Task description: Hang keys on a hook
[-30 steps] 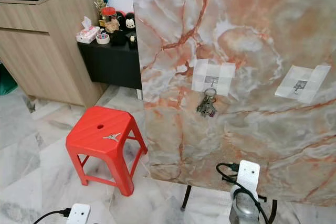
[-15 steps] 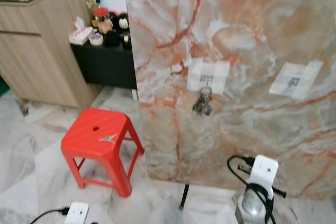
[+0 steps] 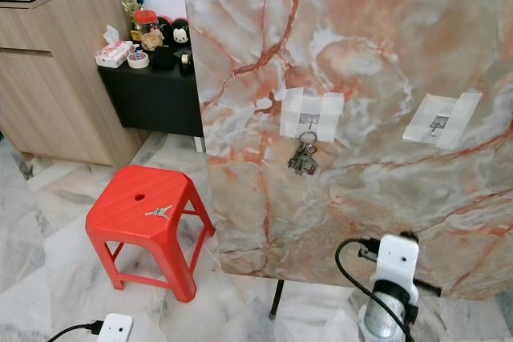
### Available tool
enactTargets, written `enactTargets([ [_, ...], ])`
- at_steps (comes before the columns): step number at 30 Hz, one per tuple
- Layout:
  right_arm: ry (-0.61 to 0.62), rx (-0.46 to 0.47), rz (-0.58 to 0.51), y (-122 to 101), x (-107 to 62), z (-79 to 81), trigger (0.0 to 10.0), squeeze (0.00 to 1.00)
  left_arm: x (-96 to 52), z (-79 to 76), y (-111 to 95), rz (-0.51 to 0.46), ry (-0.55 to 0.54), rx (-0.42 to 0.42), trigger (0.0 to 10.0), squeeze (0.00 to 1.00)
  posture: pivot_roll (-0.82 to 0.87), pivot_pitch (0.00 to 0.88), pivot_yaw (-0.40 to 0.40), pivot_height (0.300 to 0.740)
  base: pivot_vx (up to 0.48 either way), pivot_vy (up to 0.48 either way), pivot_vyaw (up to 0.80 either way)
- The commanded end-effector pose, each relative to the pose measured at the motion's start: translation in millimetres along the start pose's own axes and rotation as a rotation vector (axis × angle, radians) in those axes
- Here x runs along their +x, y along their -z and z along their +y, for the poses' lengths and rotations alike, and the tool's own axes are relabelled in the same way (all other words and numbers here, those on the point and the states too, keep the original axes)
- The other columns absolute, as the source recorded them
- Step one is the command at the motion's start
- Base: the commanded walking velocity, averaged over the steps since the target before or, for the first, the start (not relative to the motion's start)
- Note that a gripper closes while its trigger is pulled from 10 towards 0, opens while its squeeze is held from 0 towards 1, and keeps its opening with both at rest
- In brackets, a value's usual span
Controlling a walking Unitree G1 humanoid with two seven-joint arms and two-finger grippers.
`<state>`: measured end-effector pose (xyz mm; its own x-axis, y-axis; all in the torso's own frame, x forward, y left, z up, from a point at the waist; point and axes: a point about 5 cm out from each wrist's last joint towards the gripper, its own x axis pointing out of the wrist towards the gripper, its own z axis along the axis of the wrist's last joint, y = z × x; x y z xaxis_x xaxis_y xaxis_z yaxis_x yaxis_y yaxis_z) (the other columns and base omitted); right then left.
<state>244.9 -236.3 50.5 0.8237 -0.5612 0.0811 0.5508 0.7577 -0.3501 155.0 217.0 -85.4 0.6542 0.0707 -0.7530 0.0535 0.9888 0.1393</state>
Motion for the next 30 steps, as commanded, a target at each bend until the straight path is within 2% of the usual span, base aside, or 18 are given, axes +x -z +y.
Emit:
enactTargets([
  [1,0.012,-0.025,-0.043,-13,9.5,0.1,10.0,0.0,-0.9,-1.0,4,0.014,0.0,-0.006,10.0,0.0,0.03,0.0,-0.06,0.74,0.0,0.0,0.0],
  [4,0.04,-0.054,-0.098,-28,25.9,-0.2,10.0,0.0,-0.7,-0.7,3,0.01,-0.001,-0.008,10.0,0.0,0.03,0.0,-0.056,0.74,0.0,0.0,0.0],
  [13,0.135,-0.087,-0.126,-50,45.7,-1.3,10.0,0.0,-1.0,2.4,3,0.015,-0.006,-0.008,10.0,0.0,0.03,0.0,-0.046,0.74,0.0,0.0,0.0],
  [19,0.142,-0.132,-0.171,-62,58.1,3.4,10.0,0.0,-1.4,2.1,5,0.024,-0.005,-0.009,10.0,0.0,0.03,0.0,-0.042,0.74,0.0,0.0,0.0],
  [25,0.165,-0.079,-0.171,-76,73.2,4.9,10.0,0.0,-2.0,1.1,7,0.03,-0.008,-0.016,10.0,0.0,0.03,0.0,-0.044,0.74,0.0,0.0,0.0],
  [30,0.177,-0.106,-0.163,-78,79.9,4.7,10.0,0.0,-2.2,0.4,8,0.032,-0.008,-0.018,10.0,0.0,0.04,0.0,-0.045,0.74,0.0,0.0,0.0],
])
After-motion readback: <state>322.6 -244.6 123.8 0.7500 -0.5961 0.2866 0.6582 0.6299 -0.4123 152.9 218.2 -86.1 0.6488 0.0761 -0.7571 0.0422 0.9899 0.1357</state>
